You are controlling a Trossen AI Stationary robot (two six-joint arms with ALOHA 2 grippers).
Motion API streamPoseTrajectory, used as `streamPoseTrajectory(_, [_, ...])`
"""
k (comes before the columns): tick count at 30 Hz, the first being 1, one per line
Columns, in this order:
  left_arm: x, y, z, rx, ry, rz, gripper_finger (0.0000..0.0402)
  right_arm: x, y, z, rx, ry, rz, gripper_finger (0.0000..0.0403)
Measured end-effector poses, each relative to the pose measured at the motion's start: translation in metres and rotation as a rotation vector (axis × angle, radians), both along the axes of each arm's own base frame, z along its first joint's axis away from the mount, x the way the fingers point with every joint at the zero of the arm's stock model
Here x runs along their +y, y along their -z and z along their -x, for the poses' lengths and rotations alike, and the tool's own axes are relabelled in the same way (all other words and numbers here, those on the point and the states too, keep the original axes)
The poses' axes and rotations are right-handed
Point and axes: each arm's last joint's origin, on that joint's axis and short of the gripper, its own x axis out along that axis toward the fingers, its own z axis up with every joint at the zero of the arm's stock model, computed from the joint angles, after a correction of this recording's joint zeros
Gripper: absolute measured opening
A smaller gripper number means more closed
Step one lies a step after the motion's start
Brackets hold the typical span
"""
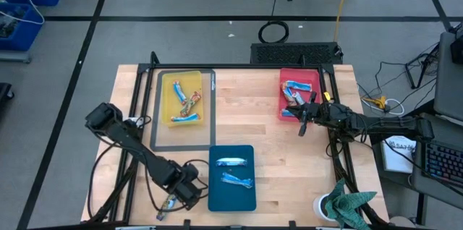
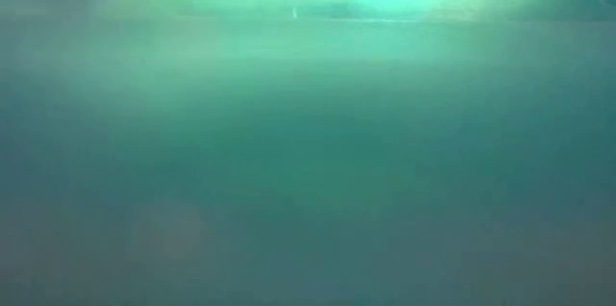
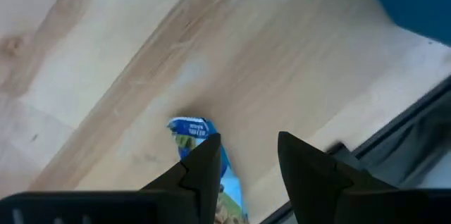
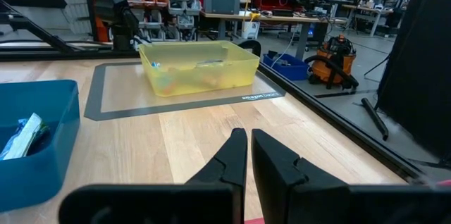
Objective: Pick and place Granola Bars by type
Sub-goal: Put the blue granola bar into the blue bin
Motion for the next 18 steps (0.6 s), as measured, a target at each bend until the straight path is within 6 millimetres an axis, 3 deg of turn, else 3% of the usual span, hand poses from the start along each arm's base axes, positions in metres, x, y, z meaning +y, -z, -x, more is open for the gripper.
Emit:
streamPoseTrajectory(4, [0.005, 0.005, 0.001, 0.030, -0.052, -0.007, 0.0145, 0.000, 0.000, 0.000, 0.000, 0.000, 0.000, 0.0014])
streamPoseTrajectory(11, [0.016, 0.037, 0.023, 0.276, -0.213, 0.026, 0.0145, 0.000, 0.000, 0.000, 0.000, 0.000, 0.000, 0.0014])
streamPoseTrajectory(18, [0.010, 0.051, 0.019, 0.192, -0.194, 0.151, 0.0145, 0.000, 0.000, 0.000, 0.000, 0.000, 0.000, 0.0015])
